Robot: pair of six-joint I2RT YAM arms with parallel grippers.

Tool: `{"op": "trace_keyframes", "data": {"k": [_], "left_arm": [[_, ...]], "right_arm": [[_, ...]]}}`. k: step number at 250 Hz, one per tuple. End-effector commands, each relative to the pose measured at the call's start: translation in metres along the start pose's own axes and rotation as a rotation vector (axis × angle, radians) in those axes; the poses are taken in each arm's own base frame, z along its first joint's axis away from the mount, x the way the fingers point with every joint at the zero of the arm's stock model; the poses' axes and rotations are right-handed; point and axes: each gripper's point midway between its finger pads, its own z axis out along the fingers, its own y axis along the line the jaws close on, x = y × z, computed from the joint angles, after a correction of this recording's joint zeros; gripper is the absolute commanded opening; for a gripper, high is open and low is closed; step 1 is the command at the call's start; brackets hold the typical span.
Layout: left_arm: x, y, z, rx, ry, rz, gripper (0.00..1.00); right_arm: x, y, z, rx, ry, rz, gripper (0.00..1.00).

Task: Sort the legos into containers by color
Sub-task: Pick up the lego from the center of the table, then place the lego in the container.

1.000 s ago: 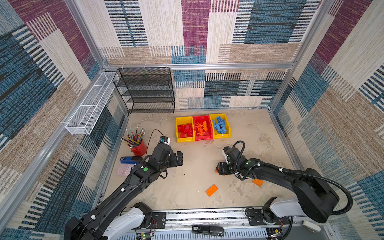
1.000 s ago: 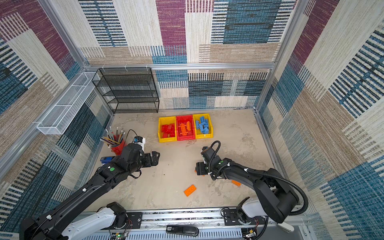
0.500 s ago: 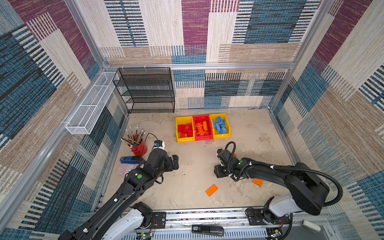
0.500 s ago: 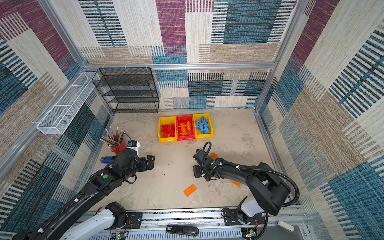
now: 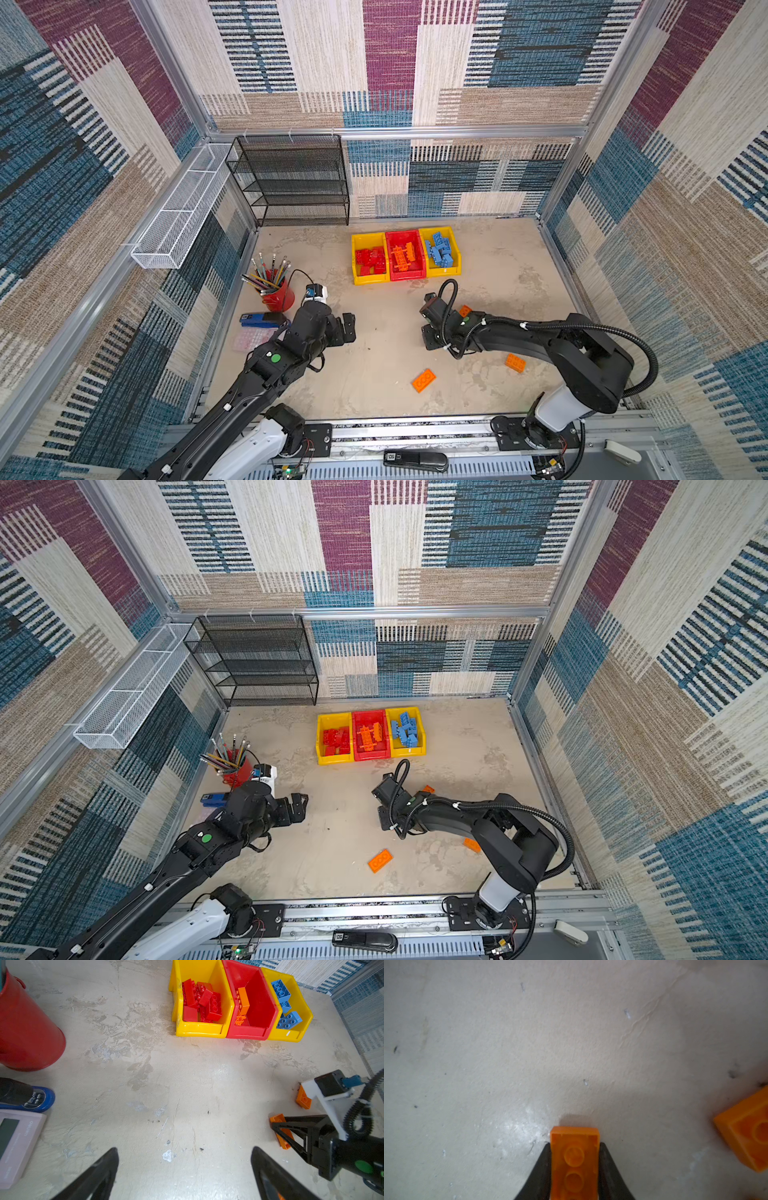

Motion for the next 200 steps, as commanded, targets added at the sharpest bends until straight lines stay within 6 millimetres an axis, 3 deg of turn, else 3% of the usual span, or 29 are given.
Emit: {"op": "trace_keyframes", "data": {"k": [1,49,82,154,200], "left_arm": [[0.001,0.003,-0.001,-0.009,-0.002,-0.012,1.0],[-0.003,-0.001,-0.004,0.006,-0.005,-0.014,1.0],[-0.002,-0.006,-0.003,0.022,0.018,-0.006,1.0],[0.0,0.002,-0.013,0.003,0.011,-0.022,0.99],[-0.002,0.006,-0.015,-0.025,0.002,-0.021,1.0]], "right_arm": [[0.022,-0.007,-0.008,0.027,0.109,0.009,0.26],[-0.033,0.012,-0.036,-0.001,-0.013,-0.013,0.26],[-0.079,0.022,-0.043,-0.008,-0.086,-0.044,0.27],[-0.197,0.02,-0.037,-0.003,-0.223,-0.087,0.28],[-0.258,0.021,-0.015,0.043,-0.267,-0.128,0.28]]}}
